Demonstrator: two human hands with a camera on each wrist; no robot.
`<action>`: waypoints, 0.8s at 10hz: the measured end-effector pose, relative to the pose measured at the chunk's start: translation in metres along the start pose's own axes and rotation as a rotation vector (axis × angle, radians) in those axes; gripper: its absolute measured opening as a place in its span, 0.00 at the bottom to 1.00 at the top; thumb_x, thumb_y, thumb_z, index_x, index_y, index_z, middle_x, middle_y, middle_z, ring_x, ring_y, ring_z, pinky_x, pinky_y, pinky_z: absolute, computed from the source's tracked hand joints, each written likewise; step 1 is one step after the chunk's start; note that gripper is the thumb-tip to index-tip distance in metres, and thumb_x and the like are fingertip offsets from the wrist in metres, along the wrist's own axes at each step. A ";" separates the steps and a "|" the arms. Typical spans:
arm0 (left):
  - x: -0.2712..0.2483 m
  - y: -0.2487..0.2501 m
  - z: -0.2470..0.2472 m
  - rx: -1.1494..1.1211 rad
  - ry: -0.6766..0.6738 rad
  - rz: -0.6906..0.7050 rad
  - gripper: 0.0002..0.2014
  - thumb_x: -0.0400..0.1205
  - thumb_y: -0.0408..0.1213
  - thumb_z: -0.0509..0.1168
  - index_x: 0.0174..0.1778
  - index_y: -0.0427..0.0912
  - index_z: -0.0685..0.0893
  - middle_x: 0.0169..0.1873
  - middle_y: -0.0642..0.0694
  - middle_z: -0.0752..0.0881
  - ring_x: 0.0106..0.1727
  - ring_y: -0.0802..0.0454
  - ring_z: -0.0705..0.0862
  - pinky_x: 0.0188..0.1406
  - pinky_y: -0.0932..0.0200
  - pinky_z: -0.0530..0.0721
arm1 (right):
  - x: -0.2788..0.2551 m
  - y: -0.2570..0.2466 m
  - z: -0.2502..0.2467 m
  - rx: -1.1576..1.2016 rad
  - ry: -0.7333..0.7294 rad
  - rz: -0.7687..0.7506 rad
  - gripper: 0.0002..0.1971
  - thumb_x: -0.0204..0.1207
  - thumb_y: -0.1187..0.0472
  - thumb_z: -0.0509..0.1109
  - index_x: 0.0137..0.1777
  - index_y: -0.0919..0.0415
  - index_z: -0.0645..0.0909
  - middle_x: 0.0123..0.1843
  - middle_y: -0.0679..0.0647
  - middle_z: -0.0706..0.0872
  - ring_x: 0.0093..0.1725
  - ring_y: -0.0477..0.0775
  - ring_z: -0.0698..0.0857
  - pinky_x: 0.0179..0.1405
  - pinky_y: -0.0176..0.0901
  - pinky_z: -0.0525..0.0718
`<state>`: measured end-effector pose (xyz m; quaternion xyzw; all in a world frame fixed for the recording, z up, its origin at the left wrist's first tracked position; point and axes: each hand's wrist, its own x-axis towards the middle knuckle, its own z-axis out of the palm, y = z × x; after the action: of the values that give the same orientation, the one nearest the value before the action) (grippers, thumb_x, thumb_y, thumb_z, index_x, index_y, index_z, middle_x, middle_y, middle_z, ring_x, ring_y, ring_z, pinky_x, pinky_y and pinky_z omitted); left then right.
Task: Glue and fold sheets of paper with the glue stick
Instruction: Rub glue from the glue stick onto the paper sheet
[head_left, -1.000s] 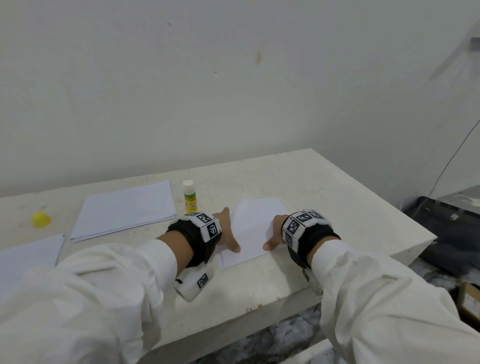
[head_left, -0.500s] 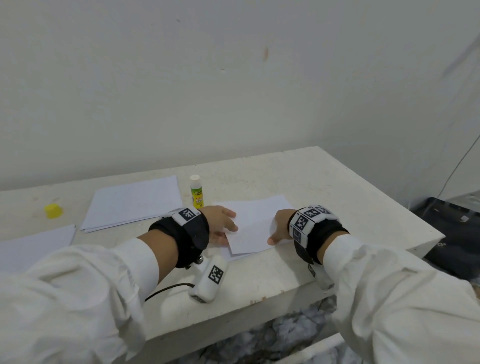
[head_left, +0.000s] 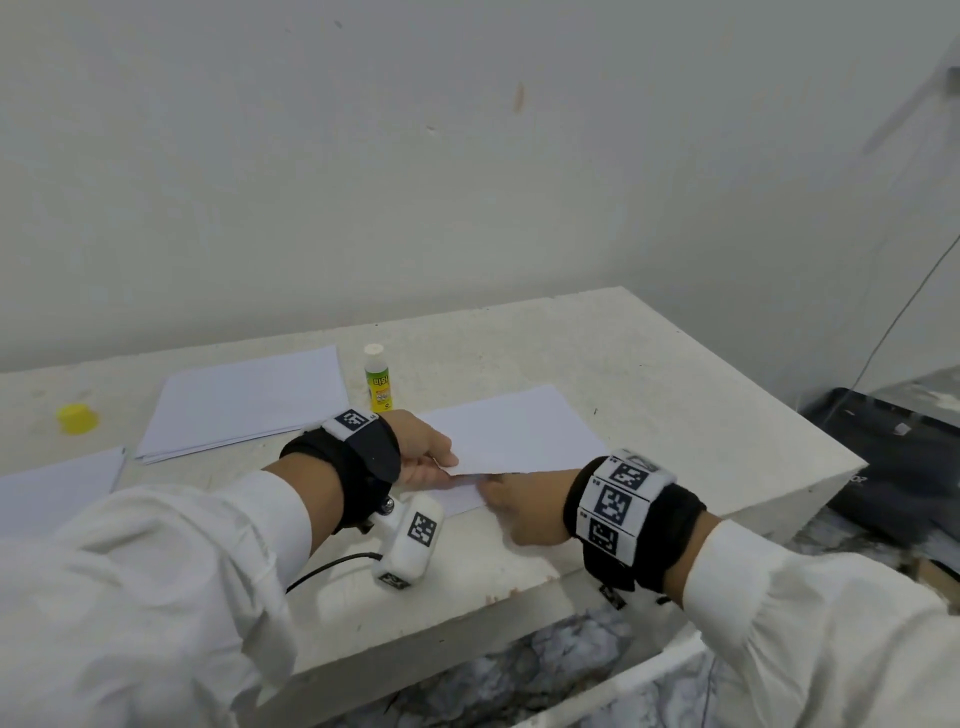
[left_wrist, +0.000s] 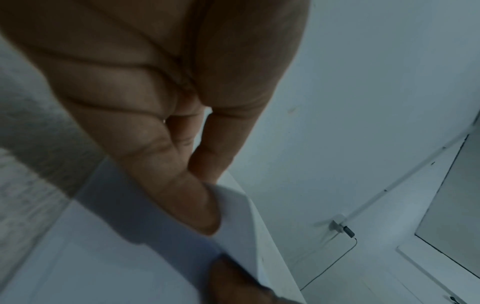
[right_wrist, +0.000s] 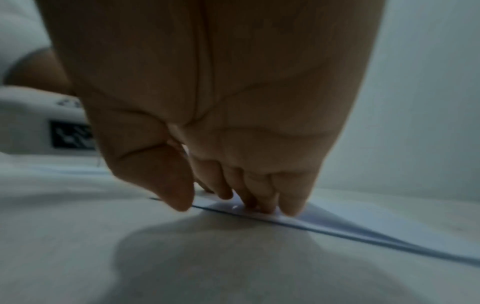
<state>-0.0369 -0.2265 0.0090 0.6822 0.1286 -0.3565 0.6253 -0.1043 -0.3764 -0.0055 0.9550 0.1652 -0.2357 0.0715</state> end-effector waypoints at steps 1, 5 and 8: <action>0.002 -0.002 -0.003 0.089 0.024 0.016 0.14 0.78 0.10 0.59 0.56 0.27 0.78 0.41 0.35 0.81 0.36 0.41 0.84 0.21 0.50 0.87 | 0.019 0.043 0.020 -0.005 -0.049 0.172 0.21 0.83 0.60 0.59 0.75 0.64 0.68 0.72 0.59 0.76 0.70 0.59 0.76 0.66 0.44 0.71; -0.027 -0.022 -0.072 0.376 0.153 0.094 0.21 0.77 0.18 0.66 0.63 0.42 0.80 0.49 0.35 0.87 0.38 0.42 0.86 0.42 0.52 0.90 | 0.028 0.076 -0.018 0.079 -0.033 0.497 0.12 0.81 0.62 0.62 0.60 0.65 0.80 0.61 0.59 0.81 0.61 0.59 0.81 0.62 0.47 0.79; -0.062 -0.050 -0.174 0.733 0.253 0.025 0.24 0.77 0.23 0.70 0.68 0.45 0.81 0.41 0.46 0.82 0.33 0.50 0.83 0.43 0.61 0.87 | 0.092 -0.031 -0.093 0.622 0.210 0.359 0.31 0.79 0.53 0.68 0.78 0.65 0.66 0.79 0.60 0.69 0.77 0.60 0.69 0.73 0.48 0.69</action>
<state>-0.0562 -0.0362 0.0047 0.9005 0.0604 -0.2841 0.3237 0.0012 -0.3015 0.0313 0.9638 -0.0781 -0.1590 -0.1993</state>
